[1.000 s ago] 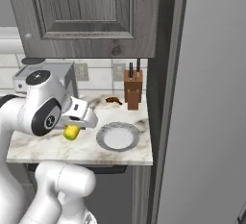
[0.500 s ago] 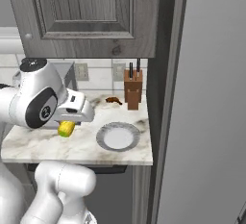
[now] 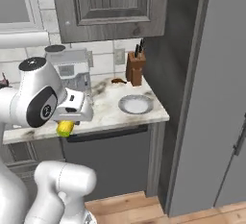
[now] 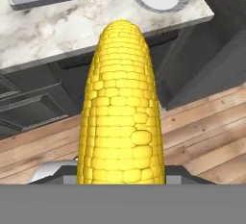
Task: Pick the corn from the counter and place it in the microwave.
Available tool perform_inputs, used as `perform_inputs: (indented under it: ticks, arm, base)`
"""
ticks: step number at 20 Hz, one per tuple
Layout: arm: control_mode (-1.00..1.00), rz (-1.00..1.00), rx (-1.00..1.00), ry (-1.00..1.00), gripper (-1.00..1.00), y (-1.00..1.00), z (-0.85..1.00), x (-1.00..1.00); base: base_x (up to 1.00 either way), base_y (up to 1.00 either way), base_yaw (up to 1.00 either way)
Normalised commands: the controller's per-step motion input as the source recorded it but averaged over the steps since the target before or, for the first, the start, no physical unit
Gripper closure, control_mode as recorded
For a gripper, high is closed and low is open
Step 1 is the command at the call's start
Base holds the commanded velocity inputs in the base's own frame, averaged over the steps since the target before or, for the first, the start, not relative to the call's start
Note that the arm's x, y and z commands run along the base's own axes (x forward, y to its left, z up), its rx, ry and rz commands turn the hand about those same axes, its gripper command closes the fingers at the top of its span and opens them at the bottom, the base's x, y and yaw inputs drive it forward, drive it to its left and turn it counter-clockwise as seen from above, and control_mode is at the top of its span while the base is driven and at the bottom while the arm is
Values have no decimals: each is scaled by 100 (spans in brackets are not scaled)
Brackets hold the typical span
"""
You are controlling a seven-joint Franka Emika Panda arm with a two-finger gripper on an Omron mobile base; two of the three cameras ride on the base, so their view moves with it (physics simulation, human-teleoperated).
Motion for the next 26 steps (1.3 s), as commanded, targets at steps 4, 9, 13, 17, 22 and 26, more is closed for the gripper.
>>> perform_inputs:
  ticks: [4, 9, 13, 17, 22, 26]
  arm:
    - [100, 0, 0, 0, 100, 0, 0, 0]
    - [100, 0, 0, 0, 100, 0, 0, 0]
    - [100, 0, 0, 0, 100, 0, 0, 0]
    - [100, 0, 0, 0, 100, 0, 0, 0]
    - [100, 0, 0, 0, 100, 0, 0, 0]
    - [100, 0, 0, 0, 100, 0, 0, 0]
  base:
    - [-94, 39, -73]
    - [-24, 15, -93]
    - [0, 0, -92]
    - [11, -18, -80]
    - [88, -76, -39]
    - [100, -67, -13]
